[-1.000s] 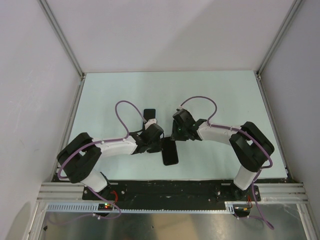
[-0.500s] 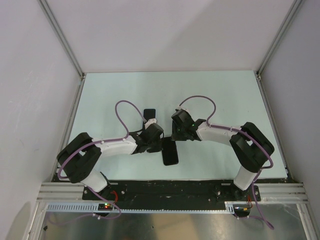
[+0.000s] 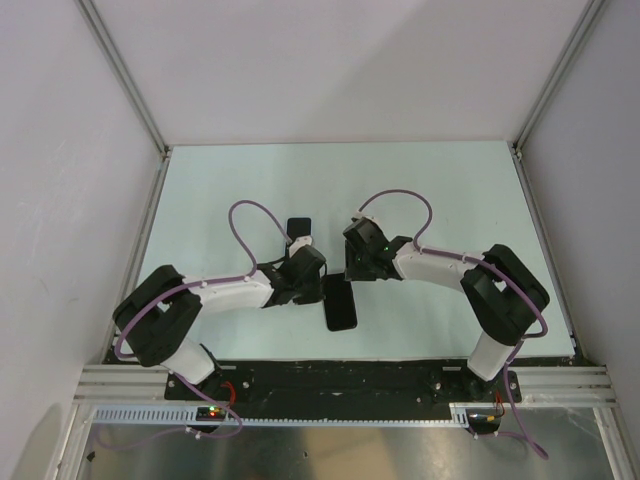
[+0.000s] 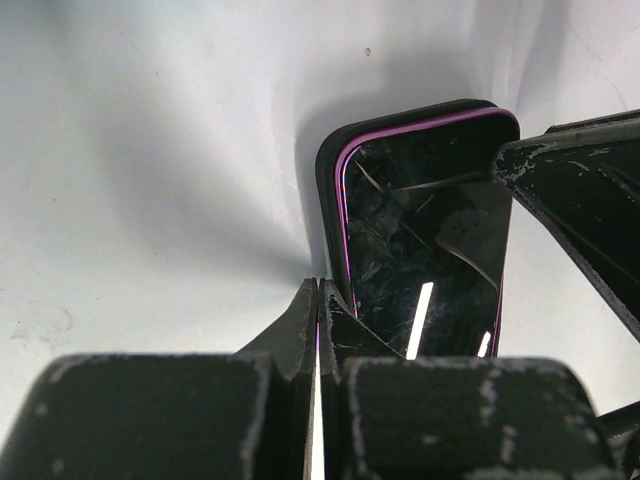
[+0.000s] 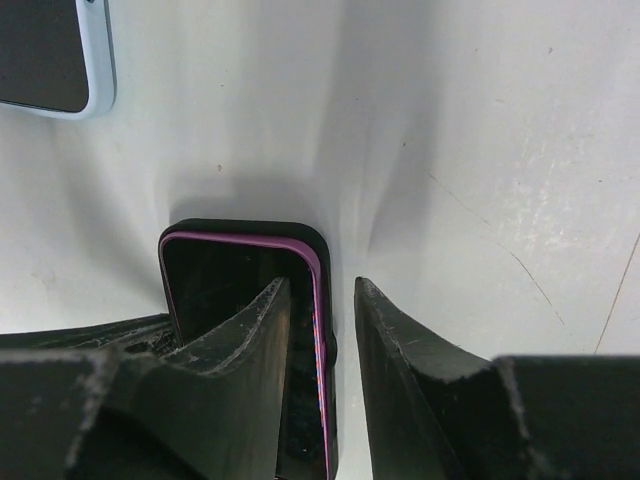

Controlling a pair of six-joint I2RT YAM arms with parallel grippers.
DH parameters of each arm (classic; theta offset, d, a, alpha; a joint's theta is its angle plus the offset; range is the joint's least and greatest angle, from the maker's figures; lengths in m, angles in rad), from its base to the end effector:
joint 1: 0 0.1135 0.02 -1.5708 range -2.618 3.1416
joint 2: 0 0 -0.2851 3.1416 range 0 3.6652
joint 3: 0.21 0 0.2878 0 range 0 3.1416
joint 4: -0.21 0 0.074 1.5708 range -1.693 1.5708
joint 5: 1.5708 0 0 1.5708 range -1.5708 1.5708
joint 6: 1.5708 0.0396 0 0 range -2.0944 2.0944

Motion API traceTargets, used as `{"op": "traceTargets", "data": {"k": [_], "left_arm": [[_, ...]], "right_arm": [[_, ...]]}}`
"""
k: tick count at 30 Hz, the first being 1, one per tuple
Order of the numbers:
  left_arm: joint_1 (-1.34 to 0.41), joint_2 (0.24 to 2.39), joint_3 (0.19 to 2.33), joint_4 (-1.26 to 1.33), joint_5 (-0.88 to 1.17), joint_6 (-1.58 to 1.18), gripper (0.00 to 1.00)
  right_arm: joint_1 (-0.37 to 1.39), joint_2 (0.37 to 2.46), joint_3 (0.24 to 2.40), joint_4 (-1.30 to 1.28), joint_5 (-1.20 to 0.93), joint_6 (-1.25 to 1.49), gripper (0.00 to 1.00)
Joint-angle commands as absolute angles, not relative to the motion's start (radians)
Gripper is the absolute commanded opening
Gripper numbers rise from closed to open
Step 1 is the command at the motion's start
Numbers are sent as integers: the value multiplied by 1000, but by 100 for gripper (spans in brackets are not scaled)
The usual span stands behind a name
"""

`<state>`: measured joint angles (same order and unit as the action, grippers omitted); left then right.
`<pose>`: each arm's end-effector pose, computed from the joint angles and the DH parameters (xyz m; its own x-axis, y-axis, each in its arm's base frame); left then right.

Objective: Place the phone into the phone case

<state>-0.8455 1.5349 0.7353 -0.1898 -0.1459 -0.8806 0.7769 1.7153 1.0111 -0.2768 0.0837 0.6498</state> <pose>0.2107 -0.2290 0.1438 -0.8830 -0.1540 -0.4434 0.0102 0.9381 -0.3461 0.2715 0.2623 0.1648 -0.8745 -0.0142 -0.4849 -0.1713 0.9442 0.2812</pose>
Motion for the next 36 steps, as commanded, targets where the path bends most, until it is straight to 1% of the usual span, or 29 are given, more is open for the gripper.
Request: {"op": "traceTargets", "data": {"k": [1,5,12,20,27,36], "left_arm": [[-835,1501,768,-180,-147,-854,0],[-832,1503,772,-181,-147,-854,0],[-824,1514,783,-181,-146,-850,0],[-804,1520,807,-185,-145,-841,0],[-789,1529,826,-189,-147,-837,0],[-773,1548,841,-194,-146,-828,0]], "right_arm": [[777,1689,1055,-279,114,629,37],[776,1713,1064,-272,106,626,36],[788,1748,1075,-272,94,626,30],[814,1758,1076,-307,119,628,26],[839,1773,1075,-327,141,635,20],[871,1801,1036,-334,148,650,15]]}}
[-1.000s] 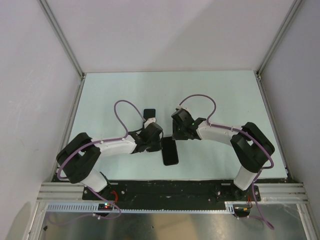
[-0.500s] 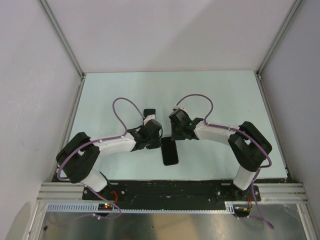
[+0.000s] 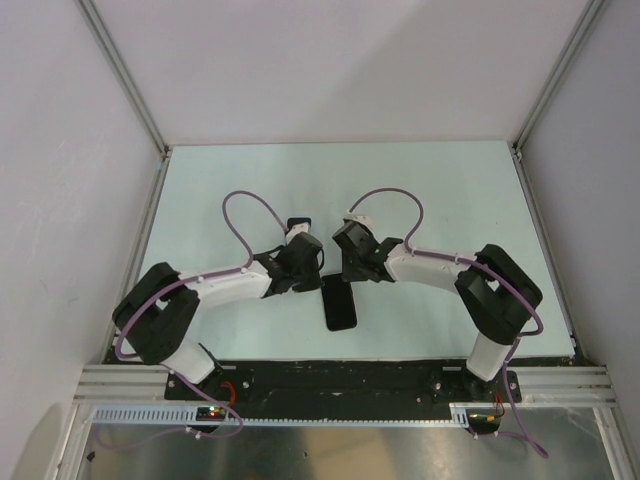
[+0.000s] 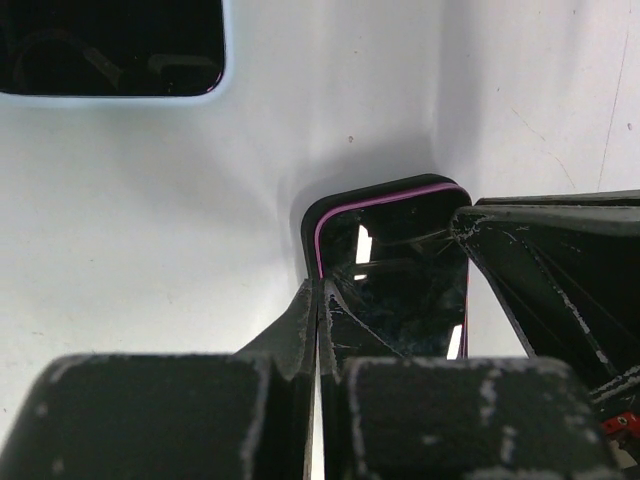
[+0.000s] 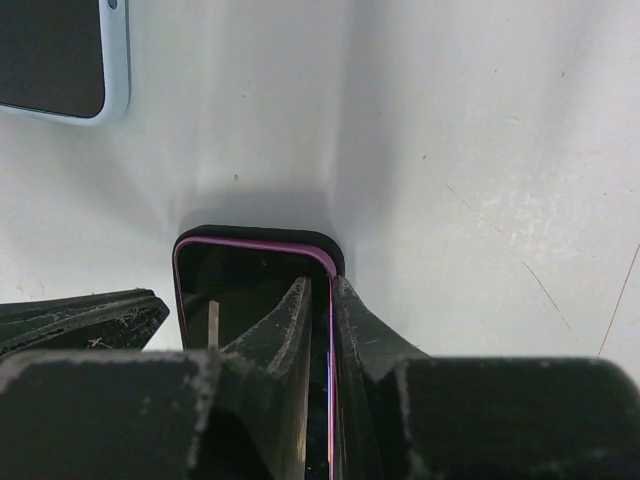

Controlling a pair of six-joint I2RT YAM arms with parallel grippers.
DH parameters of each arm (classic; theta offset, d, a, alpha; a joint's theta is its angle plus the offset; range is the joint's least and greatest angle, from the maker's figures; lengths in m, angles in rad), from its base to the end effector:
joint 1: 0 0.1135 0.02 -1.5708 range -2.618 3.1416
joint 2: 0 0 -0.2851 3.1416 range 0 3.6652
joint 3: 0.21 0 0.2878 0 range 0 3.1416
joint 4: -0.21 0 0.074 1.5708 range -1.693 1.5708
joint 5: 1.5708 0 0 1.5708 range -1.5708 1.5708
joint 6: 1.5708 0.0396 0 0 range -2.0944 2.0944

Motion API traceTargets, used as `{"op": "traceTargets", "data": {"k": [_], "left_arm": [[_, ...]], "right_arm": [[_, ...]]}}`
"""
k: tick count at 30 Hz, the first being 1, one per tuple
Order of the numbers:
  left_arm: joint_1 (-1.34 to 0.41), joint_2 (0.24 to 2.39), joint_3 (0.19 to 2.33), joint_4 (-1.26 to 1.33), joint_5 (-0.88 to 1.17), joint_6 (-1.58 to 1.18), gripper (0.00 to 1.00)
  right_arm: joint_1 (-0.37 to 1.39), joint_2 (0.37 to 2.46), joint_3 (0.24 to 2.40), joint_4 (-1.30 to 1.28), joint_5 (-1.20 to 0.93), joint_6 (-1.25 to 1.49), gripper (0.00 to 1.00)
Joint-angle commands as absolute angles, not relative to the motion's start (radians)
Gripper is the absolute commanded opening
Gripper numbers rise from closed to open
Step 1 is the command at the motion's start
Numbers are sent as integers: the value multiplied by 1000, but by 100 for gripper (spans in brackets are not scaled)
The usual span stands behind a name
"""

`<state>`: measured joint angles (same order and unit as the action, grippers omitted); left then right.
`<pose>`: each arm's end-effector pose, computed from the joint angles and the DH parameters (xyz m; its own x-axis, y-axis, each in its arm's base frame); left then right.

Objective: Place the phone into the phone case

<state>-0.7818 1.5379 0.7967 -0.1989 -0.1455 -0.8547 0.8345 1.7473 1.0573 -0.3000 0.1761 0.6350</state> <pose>0.2350 -0.2253 0.1612 -0.8563 -0.2016 -0.4754 -0.0145 0.9297 -0.3680 0.2653 0.2823 0.1668 -0.8464 -0.0643 -0.5286 -0.2023 0.9571 0.2076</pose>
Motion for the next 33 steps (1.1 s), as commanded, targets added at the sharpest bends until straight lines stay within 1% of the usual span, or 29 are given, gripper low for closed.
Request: {"op": "traceTargets", "data": {"k": [1,33], "left_arm": [[-772,1550,842,-193,-146,-828,0],[-755,1573,851,-193,-142,-824,0]], "right_arm": [[874,1803,1028,-331,147,653,15],[955,1930,906,-279,129,718,13]]}}
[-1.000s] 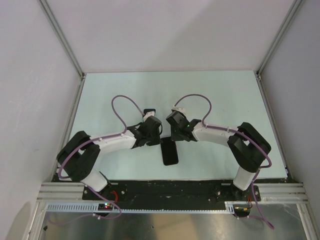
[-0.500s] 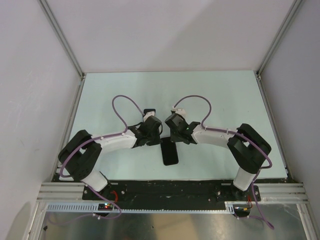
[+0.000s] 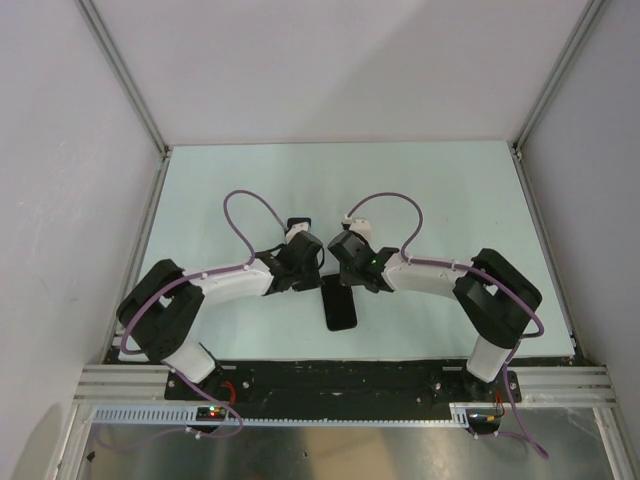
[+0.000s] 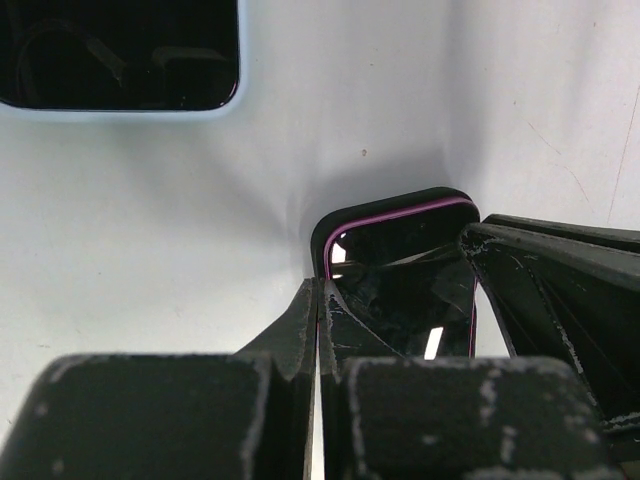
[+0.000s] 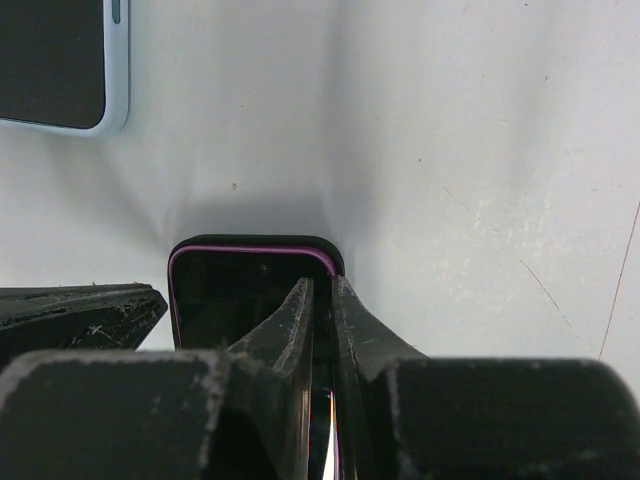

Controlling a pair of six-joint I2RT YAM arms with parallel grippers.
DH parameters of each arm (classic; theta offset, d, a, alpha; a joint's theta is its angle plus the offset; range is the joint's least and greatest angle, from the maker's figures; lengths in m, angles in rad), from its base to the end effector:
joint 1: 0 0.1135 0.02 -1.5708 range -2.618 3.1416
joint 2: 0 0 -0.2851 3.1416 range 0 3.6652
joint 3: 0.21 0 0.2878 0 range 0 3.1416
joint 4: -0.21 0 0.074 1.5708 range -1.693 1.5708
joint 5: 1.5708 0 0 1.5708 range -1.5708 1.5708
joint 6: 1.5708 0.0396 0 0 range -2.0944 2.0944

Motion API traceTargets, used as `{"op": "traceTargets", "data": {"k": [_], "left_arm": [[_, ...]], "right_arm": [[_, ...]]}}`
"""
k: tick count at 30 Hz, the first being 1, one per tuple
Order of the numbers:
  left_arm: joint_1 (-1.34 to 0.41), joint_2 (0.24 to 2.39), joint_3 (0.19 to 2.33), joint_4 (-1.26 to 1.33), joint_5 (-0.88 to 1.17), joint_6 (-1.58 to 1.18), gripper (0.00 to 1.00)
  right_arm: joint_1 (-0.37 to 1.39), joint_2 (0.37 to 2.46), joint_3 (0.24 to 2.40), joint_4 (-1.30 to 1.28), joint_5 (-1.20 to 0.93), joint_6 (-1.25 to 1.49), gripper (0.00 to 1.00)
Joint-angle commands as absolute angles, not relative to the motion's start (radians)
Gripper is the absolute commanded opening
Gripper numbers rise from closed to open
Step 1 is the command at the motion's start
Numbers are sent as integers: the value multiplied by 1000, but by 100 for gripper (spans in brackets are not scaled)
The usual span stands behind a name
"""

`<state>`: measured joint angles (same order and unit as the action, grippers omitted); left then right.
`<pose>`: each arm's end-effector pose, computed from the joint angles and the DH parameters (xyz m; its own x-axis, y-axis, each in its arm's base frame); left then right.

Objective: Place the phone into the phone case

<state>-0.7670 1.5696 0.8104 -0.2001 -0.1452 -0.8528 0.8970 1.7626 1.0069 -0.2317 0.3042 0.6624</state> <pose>0.2417 -0.2250 0.1557 -0.8599 -0.2061 -0.4669 -0.0316 0.9346 -0.3544 0.2476 0.2911 0.1507 -0.8058 -0.0688 -0.5881 -0.1864 0.9722 0.1417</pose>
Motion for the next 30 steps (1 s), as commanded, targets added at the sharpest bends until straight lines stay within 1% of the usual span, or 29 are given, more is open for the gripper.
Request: {"op": "traceTargets", "data": {"k": [1,13,20,24,30], "left_arm": [[-755,1574,852,-193,-142,-823,0],[-753,1586,865,-193,-142,-818,0],[-752,1591,869,-197,-135,-814,0],[-752,1572,857,-202,-138,-812,1],[-751,1544,836,-206,-135,-809,10]], "right_arm": [[957,1934,902,-276,128,720,13],[983,1985,879,-268,139,740,13],[976,1995,879,-278,137,738,15],[933,1937,880,-268,108,717,19],[843,1798,912,-285,69,671,31]]}}
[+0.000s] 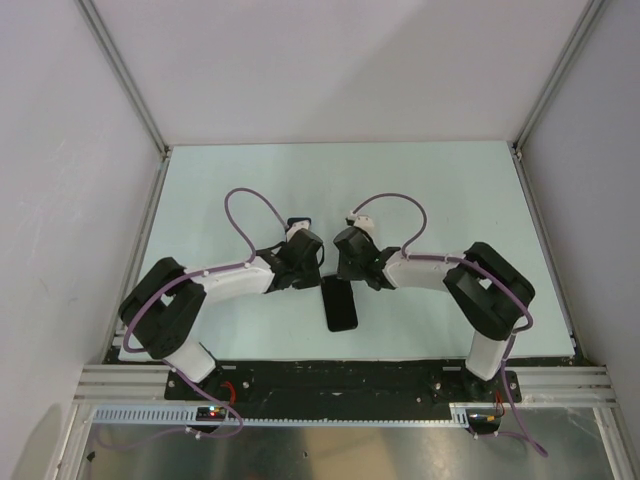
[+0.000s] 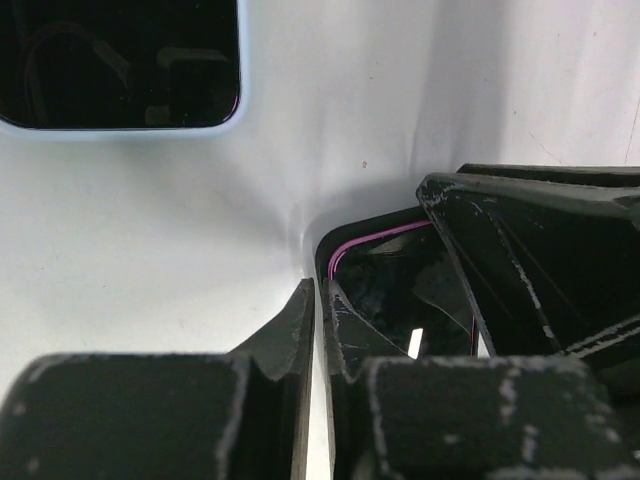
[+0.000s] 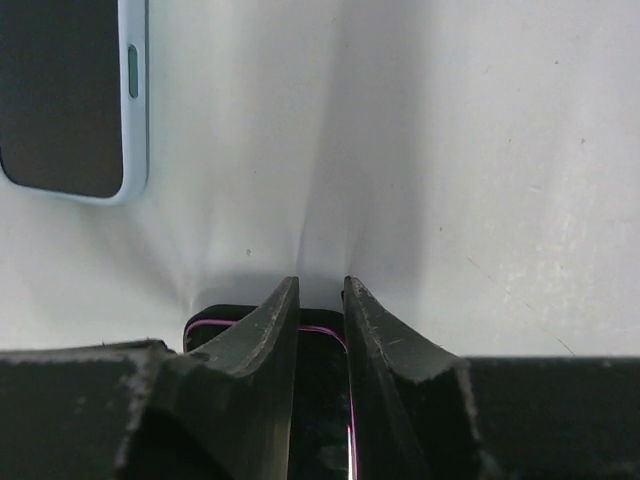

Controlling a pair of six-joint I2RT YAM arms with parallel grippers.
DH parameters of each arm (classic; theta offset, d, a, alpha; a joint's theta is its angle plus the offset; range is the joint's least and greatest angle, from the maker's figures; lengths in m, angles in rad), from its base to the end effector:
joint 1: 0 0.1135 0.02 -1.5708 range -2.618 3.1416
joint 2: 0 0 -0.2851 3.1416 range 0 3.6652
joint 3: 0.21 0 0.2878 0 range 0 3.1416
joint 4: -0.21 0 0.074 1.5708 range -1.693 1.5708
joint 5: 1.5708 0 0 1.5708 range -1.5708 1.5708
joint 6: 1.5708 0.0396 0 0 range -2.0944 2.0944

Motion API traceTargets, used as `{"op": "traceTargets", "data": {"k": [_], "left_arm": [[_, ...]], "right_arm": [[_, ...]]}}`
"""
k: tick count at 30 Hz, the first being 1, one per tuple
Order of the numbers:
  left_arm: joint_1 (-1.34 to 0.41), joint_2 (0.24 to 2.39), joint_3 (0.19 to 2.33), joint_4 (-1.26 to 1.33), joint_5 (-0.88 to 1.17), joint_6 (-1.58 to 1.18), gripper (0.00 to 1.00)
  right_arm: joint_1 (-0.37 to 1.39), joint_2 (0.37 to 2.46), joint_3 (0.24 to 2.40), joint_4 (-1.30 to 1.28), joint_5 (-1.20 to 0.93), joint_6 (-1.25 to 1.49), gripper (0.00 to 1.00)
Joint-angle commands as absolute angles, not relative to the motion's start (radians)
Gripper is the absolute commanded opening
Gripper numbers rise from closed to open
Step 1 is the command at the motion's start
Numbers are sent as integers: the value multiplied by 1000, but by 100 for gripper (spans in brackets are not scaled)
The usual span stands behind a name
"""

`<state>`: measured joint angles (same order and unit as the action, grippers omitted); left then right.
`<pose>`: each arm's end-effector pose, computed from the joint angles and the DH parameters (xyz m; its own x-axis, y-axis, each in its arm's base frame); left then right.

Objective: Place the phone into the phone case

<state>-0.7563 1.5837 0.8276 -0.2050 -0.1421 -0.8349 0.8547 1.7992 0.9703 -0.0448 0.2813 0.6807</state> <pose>0.2471 -0.2254 0.1563 -0.8601 -0.1973 -0.4704 -0.0256 0.9377 -0.3465 0.2649 0.2877 0.1383 -0.7736 0.0320 -0.6329 -0.1555 0.9586 0.2386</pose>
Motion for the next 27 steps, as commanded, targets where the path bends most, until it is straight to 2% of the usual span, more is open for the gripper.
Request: {"op": "traceTargets", "data": {"k": [1,6,14,27], "left_arm": [[-751,1540,835,-205,-134,-809,12],[-752,1536,839,-206,-131,-806,17],[-753,1557,856,-206,-93,-793,24],[-776,1586,861,-208,-61,-779,26]], "right_arm": [[830,1774,916,-286,63,667,33],[773,1671,922,-288,34,658,44],[728,1606,895,-288,20,664,54],[744,1587,793,-180,-65,706,53]]}}
